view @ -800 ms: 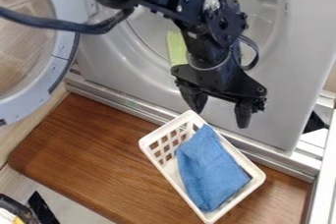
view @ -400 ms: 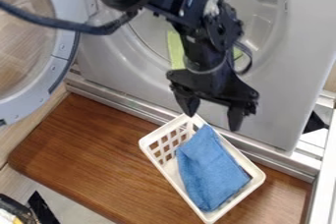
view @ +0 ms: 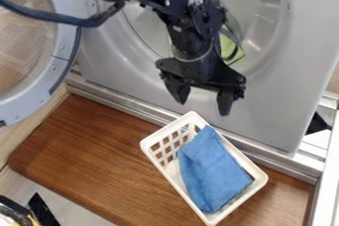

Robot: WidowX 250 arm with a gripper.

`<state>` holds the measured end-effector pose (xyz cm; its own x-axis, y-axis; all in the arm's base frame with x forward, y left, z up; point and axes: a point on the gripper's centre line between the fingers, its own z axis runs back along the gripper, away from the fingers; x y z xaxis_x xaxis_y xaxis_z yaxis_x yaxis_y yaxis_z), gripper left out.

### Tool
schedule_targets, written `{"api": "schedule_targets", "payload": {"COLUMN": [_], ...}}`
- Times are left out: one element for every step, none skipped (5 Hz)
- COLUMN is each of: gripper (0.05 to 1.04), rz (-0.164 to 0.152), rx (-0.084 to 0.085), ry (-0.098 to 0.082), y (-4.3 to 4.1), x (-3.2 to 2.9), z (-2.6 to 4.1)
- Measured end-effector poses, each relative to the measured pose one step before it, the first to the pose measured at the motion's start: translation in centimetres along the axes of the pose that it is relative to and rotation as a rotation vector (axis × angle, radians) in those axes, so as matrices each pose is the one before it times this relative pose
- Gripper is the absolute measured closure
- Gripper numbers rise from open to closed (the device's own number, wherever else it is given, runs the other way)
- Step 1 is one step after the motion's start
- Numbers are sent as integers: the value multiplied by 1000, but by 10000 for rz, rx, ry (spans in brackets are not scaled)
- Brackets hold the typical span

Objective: Put the green cloth inside of the container.

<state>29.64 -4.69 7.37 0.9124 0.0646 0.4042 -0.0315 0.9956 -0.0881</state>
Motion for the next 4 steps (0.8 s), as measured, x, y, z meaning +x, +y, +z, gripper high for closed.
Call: {"api": "schedule_targets", "payload": {"gripper": [83,82,82,83], "rz": [136,-77,-134,163], "rx": [66,156,172,177], "ry": [-468,-230,-106,-148], "y": [614,726,290,746], "x": [1614,1627,1863,1695], "z": [-337,-1190,-1214,-864]}}
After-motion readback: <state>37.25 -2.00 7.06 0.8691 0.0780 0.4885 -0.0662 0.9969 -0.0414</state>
